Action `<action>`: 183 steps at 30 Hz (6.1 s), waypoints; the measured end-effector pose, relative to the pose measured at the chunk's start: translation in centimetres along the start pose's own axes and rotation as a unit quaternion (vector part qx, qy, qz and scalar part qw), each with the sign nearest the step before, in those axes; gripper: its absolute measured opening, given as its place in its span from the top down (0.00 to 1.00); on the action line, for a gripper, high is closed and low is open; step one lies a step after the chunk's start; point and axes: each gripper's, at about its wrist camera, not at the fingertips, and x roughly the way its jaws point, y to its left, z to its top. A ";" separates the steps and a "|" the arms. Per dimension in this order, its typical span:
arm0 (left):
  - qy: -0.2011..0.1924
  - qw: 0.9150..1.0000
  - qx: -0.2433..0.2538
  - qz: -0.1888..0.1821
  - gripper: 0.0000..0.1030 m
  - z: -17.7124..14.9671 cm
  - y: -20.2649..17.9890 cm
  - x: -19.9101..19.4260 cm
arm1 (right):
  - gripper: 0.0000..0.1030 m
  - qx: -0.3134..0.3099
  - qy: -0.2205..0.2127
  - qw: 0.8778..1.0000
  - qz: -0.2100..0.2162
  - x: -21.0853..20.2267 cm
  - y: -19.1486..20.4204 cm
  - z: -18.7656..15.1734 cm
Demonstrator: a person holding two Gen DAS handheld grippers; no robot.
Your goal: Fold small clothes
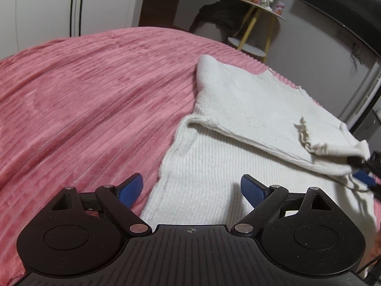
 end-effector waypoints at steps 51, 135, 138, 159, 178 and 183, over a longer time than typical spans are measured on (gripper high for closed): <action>0.010 0.985 -0.098 -0.140 0.00 2.9 -2.2 1.4 | 0.75 0.101 0.023 0.994 0.029 -1.8 -8.5 3.9; 0.176 0.980 -0.004 -0.088 0.67 -3.0 5.9 -5.6 | 0.91 -0.056 0.180 0.982 0.023 -18.8 -10.8 -6.9; 0.195 0.975 -0.020 -0.102 0.83 -2.9 6.6 -5.4 | 0.92 -0.038 0.187 0.980 0.048 -19.0 -11.0 -6.7; 0.288 0.940 0.057 -0.175 0.86 -2.4 4.8 -6.1 | 0.92 -0.071 0.272 0.957 0.073 -17.8 -9.7 -5.6; 0.138 0.959 -0.124 -0.213 0.41 7.0 5.4 -1.3 | 0.54 0.063 0.100 0.991 0.067 -11.0 -9.2 4.1; 0.113 0.973 0.067 -0.189 0.18 4.3 4.1 -2.7 | 0.45 -0.125 0.089 0.988 0.036 -12.3 -7.9 2.9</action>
